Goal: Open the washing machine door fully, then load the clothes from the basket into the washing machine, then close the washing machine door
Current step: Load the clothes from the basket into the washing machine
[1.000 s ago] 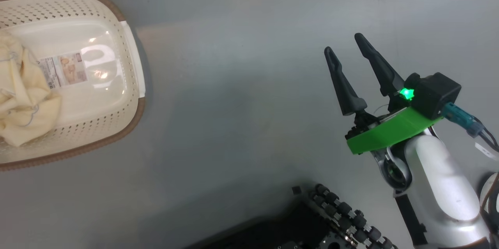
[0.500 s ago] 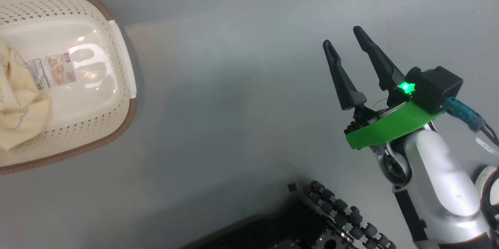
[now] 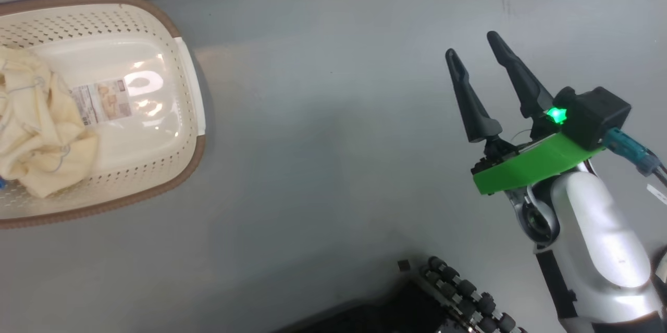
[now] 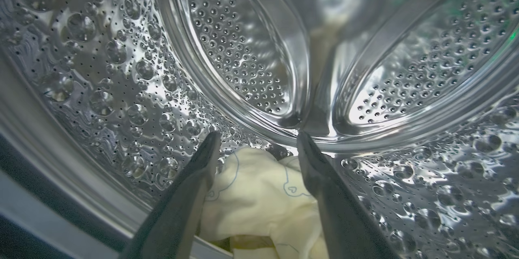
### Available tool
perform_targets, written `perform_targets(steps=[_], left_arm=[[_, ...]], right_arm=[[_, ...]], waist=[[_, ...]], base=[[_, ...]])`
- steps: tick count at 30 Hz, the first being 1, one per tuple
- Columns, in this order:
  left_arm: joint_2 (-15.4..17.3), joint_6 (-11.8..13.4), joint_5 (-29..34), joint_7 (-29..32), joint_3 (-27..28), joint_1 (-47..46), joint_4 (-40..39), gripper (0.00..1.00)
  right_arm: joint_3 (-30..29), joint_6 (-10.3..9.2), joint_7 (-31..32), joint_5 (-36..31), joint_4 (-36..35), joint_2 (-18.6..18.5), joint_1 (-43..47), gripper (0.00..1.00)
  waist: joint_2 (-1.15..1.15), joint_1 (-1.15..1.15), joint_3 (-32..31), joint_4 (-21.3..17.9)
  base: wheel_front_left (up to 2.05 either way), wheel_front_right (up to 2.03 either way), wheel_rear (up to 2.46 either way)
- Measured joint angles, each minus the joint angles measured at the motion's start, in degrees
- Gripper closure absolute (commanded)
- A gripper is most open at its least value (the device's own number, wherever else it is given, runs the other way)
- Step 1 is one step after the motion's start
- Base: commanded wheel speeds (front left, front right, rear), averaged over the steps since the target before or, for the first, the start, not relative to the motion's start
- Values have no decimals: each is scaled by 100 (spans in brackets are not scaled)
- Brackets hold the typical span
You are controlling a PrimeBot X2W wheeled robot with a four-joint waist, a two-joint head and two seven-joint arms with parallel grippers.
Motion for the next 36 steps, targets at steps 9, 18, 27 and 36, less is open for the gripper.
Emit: perform_targets(steps=[9, 18, 27, 36], left_arm=[[-210, -41, -531, -249, -743, 1275, -503, 0], [-355, -41, -719, -316, -1217, 2343, -1189, 0], [-349, -40, -644, -318, -1122, 3710, -2409, 0], [-500, 259, -243, -318, -712, 5370, -3649, 0]], right_arm=[[-345, 0, -1, -282, 14, -1, 93, 0], [-528, 0, 0, -535, 91, -2, 326, 0], [-633, 0, 0, -719, 142, -2, 516, 0], [-694, 0, 0, -746, 166, -2, 665, 0]], waist=[[0, 0, -543, 358], [0, 0, -1016, 742], [0, 0, -1467, 1098], [0, 0, -1723, 1170]], base=[[0, 0, 0], [0, 0, 0], [0, 0, 0], [0, 0, 0]])
